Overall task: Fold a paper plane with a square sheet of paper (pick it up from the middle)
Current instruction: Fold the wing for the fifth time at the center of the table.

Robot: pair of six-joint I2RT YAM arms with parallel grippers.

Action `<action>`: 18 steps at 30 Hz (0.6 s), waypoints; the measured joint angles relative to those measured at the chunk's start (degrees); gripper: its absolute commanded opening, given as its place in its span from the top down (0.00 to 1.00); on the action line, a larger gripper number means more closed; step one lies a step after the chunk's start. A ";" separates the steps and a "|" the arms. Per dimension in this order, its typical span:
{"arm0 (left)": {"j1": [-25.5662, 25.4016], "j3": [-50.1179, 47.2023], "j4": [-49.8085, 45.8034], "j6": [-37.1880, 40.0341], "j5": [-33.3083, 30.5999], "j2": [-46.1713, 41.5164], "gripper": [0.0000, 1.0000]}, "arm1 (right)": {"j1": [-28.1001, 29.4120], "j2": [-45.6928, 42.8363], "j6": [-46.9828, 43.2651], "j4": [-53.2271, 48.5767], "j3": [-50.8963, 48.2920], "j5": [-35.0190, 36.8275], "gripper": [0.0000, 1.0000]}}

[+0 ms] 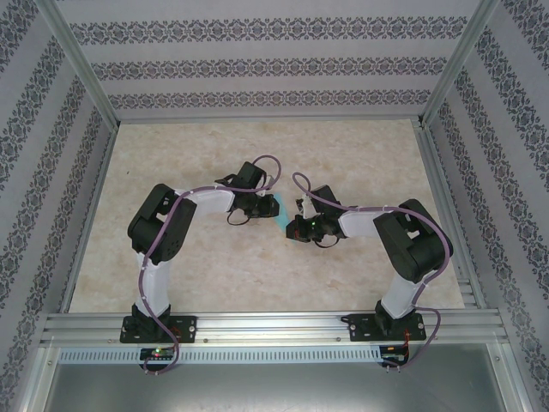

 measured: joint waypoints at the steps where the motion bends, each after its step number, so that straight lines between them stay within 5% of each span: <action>1: 0.02 0.00 -0.04 0.13 -0.02 0.00 0.80 | 0.00 0.00 0.00 0.02 -0.02 -0.02 0.95; 18: 4.46 2.80 -1.53 1.09 4.39 2.62 0.83 | -0.37 0.35 -1.09 2.82 -1.53 -1.33 0.95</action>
